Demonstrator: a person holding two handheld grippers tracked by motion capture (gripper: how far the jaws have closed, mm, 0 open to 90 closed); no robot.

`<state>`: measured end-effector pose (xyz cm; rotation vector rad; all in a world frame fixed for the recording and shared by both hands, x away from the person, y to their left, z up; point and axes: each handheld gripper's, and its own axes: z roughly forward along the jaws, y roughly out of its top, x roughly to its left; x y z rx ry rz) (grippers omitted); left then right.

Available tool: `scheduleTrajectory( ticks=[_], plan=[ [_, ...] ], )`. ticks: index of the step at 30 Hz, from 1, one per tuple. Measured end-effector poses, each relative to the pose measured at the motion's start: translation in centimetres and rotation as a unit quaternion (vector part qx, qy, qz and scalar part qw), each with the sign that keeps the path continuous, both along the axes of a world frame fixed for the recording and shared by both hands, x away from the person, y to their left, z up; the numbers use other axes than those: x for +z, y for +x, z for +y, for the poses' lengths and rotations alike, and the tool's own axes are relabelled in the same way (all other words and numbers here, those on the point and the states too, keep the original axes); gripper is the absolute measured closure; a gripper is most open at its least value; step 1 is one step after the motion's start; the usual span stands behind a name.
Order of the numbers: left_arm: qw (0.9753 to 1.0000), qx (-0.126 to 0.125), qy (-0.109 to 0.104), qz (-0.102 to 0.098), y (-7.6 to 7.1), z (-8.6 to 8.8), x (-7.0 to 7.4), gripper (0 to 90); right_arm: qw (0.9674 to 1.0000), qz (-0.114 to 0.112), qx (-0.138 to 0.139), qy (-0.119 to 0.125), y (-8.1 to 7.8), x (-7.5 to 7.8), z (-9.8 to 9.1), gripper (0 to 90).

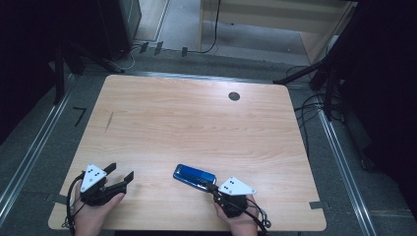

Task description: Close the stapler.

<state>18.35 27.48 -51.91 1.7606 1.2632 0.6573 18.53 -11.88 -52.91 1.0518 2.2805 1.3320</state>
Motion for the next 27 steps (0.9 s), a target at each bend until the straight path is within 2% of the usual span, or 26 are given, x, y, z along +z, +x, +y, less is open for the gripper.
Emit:
scheduleTrajectory(
  ticks=[3,7,10,21,27],
  plan=[
    [0.9994,0.031,0.010,0.008,0.1,1.3,-0.1,23.3,1.0000,0.001,-0.008,-0.001,0.1,-0.1,-0.1,90.0],
    [0.9976,0.068,-0.004,0.014,0.3,3.3,-0.2,20.9,0.9999,0.001,-0.015,0.000,0.5,-0.2,-0.2,90.0],
    [0.9965,0.081,-0.015,0.018,0.4,4.1,-0.3,19.3,0.9998,0.002,-0.019,0.000,0.8,-0.3,-0.1,90.0],
    [0.9957,0.086,-0.020,0.030,0.8,4.2,-0.5,16.5,0.9994,0.005,-0.033,0.005,2.6,-0.5,0.1,90.0],
    [0.9960,0.084,-0.010,0.027,0.7,4.0,-0.4,15.6,0.9991,0.007,-0.040,0.012,3.3,-0.5,-0.3,90.0]
  ],
)
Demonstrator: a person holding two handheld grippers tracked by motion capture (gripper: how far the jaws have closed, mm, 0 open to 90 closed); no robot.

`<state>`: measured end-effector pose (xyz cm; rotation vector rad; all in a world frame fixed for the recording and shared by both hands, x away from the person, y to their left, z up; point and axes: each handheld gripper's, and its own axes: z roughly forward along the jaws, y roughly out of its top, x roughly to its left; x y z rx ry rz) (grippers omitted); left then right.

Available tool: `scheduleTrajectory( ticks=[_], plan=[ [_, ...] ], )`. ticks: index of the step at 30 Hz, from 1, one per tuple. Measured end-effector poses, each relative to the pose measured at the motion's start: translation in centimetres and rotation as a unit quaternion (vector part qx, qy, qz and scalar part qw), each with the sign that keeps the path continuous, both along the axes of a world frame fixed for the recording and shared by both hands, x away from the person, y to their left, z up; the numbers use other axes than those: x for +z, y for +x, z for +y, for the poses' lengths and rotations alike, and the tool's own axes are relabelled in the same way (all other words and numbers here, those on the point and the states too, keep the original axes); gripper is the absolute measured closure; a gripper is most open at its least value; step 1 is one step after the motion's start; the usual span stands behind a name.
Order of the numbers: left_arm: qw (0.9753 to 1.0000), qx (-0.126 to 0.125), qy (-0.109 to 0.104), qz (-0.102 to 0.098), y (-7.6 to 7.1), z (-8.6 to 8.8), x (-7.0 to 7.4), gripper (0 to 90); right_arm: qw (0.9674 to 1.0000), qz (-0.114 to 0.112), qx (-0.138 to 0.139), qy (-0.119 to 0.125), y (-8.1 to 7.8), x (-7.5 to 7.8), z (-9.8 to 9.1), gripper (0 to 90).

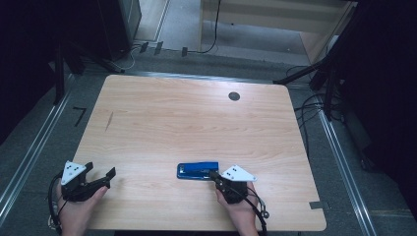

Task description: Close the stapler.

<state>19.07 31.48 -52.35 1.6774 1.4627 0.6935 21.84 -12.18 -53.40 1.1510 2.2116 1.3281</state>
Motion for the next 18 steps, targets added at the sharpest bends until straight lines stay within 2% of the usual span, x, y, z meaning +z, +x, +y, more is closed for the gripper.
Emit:
scheduleTrajectory(
  ticks=[18],
  plan=[
    [1.0000,0.003,-0.008,0.000,-0.01,0.12,0.00,13.9,1.0000,0.002,0.004,0.000,0.13,0.05,-0.38,90.0]
  ],
)
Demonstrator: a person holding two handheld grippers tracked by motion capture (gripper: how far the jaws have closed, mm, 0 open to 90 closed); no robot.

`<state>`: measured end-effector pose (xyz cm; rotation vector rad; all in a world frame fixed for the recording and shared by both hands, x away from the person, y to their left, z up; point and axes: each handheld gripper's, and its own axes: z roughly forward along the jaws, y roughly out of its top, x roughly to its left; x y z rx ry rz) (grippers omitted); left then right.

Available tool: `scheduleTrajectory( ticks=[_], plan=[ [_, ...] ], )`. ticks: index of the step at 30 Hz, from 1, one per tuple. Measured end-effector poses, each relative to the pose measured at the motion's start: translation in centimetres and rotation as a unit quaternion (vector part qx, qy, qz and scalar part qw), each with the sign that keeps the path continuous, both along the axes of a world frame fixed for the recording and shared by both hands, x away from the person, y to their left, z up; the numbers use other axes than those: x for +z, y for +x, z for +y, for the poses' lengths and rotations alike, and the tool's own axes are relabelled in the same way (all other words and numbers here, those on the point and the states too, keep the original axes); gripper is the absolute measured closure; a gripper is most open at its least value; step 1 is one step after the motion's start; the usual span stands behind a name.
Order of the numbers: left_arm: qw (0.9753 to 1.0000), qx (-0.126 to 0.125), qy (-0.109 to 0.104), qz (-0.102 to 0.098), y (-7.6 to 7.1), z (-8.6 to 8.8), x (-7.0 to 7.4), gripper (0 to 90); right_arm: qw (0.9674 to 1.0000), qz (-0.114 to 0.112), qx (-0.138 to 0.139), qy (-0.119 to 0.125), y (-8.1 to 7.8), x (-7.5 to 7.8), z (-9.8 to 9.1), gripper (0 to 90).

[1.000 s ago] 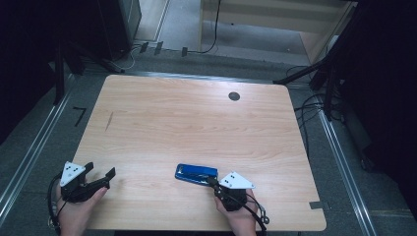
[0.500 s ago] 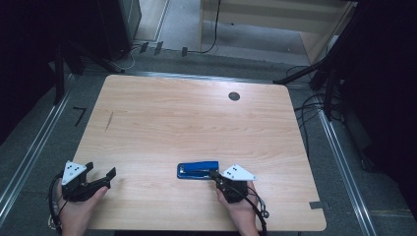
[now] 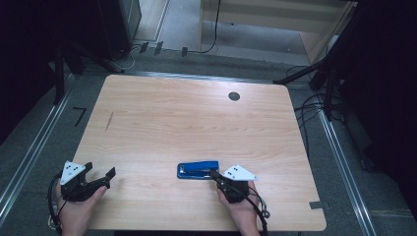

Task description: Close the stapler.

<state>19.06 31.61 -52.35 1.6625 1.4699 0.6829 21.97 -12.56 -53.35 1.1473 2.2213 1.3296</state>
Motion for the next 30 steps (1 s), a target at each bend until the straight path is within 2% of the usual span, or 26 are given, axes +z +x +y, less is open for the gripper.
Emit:
scheduleTrajectory(
  ticks=[6,11,13,16,19,21,24,27,30],
  plan=[
    [1.0000,-0.005,0.002,-0.001,0.0,-0.1,0.0,13.2,1.0000,-0.005,-0.005,0.004,-0.4,0.7,-1.3,89.5],
    [0.9999,-0.015,0.000,-0.002,-0.1,-0.1,0.0,11.6,0.9998,-0.011,-0.009,0.011,-0.5,1.3,-3.0,79.7],
    [0.9998,-0.018,-0.002,-0.003,-0.1,-0.1,0.0,11.1,0.9997,-0.013,-0.008,0.018,-0.4,1.4,-3.7,71.7],
    [0.9998,-0.020,-0.009,-0.002,-0.1,0.0,0.0,10.9,0.9994,-0.018,-0.008,0.029,-0.3,1.6,-4.5,54.3],
    [0.9997,-0.022,-0.010,-0.004,-0.1,0.0,0.0,10.6,0.9994,-0.013,-0.013,0.029,-0.3,1.9,-4.9,36.5],
    [0.9997,-0.022,-0.007,-0.003,-0.1,0.0,0.0,10.6,0.9992,-0.022,-0.014,0.029,-0.5,2.2,-5.1,26.7],
    [0.9997,-0.023,-0.006,0.000,0.0,0.0,0.0,10.6,0.9991,-0.023,-0.023,0.026,-0.5,2.2,-5.5,14.9],
    [0.9997,-0.024,-0.009,0.000,0.0,0.0,0.0,10.6,0.9987,-0.020,-0.041,0.022,-0.5,2.0,-6.0,6.2],
    [0.9996,-0.026,-0.006,0.003,0.0,0.0,0.0,10.6,0.9981,-0.015,-0.053,0.028,-0.7,1.8,-6.9,0.0]
  ],
)
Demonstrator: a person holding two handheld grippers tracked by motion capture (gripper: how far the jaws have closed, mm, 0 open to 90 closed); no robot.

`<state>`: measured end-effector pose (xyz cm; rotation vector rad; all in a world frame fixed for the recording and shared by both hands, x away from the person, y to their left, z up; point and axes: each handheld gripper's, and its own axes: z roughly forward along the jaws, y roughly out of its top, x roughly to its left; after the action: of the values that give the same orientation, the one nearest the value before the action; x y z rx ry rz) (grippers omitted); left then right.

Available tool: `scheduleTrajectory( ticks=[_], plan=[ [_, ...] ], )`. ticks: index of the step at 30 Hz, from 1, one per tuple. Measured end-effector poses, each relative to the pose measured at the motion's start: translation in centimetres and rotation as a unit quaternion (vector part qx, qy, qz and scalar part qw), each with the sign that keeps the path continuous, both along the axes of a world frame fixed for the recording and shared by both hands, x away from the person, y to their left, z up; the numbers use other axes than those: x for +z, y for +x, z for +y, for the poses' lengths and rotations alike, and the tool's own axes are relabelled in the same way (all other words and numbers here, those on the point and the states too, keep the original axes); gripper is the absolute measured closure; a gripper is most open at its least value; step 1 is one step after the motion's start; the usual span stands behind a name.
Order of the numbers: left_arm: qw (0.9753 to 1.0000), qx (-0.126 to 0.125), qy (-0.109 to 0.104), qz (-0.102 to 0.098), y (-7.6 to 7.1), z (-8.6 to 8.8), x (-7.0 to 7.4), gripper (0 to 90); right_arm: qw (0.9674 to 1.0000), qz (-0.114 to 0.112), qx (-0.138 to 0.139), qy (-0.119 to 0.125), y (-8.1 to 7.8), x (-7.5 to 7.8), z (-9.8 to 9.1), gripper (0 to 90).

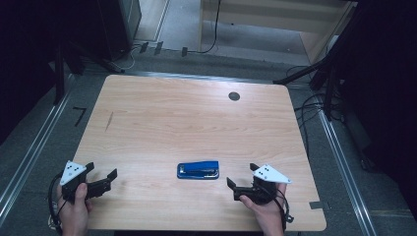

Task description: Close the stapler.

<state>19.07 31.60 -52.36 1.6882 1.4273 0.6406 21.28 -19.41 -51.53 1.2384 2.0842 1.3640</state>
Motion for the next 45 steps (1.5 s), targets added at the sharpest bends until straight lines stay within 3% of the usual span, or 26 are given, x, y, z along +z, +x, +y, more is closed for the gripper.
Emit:
scheduleTrajectory(
  ticks=[8,17,45],
  plan=[
    [1.0000,-0.002,-0.001,0.001,0.0,0.0,0.0,10.5,0.9994,-0.001,-0.030,0.018,-0.6,0.0,-2.7,0.0],
    [1.0000,-0.003,0.001,0.002,0.0,0.0,0.0,10.5,0.9985,-0.007,-0.053,0.012,-0.8,-0.4,-5.5,0.0],
    [1.0000,-0.002,0.003,0.001,0.0,-0.1,0.0,10.6,0.9932,0.005,-0.116,0.006,-2.2,-1.9,-13.7,0.0]
  ],
)
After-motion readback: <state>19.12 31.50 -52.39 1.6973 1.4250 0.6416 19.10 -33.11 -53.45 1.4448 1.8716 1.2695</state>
